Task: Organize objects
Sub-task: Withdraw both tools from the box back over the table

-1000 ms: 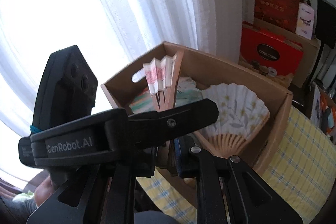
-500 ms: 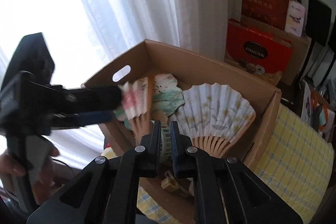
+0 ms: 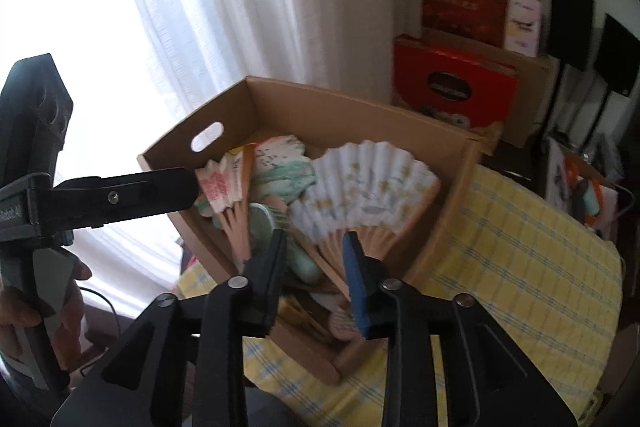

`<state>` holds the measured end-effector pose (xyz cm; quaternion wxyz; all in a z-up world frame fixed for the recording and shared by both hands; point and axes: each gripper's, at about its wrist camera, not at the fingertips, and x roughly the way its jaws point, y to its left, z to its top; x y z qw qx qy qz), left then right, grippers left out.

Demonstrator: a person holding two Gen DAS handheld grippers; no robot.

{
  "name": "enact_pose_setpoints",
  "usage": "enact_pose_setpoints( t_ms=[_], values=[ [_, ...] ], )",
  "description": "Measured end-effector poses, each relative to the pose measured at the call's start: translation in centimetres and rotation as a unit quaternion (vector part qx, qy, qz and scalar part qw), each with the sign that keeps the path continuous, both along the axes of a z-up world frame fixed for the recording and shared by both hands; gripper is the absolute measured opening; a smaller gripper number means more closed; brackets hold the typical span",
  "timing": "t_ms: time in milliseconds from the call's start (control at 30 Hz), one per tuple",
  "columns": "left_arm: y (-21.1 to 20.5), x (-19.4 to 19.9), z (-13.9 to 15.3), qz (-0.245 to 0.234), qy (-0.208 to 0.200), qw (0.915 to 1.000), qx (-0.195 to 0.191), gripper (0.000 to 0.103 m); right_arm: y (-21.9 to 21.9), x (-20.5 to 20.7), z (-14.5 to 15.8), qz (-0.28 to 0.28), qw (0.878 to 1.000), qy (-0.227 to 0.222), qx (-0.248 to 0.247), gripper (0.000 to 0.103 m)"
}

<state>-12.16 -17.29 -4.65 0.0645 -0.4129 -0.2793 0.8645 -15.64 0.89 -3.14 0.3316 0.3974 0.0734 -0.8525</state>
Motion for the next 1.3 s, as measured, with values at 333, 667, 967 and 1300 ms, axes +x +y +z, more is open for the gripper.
enact_pose_setpoints(
  t_ms=[333,667,967,1300],
  values=[
    [4.8,1.1,0.9,-0.045,0.015,0.9966,-0.068,0.103,6.3,2.8,0.9,-0.074,0.997,0.026,0.002,0.051],
    [10.5,3.0,1.8,-0.081,0.047,0.9838,-0.153,0.103,11.2,6.0,1.6,-0.139,0.989,0.050,0.004,0.076],
    [15.1,5.4,2.1,-0.093,0.074,0.9705,-0.210,0.103,14.6,9.1,1.6,-0.191,0.979,0.068,0.003,0.080],
    [17.9,7.9,2.7,-0.104,0.094,0.9567,-0.255,0.103,17.5,13.1,1.2,-0.250,0.965,0.081,0.018,0.090]
  ],
)
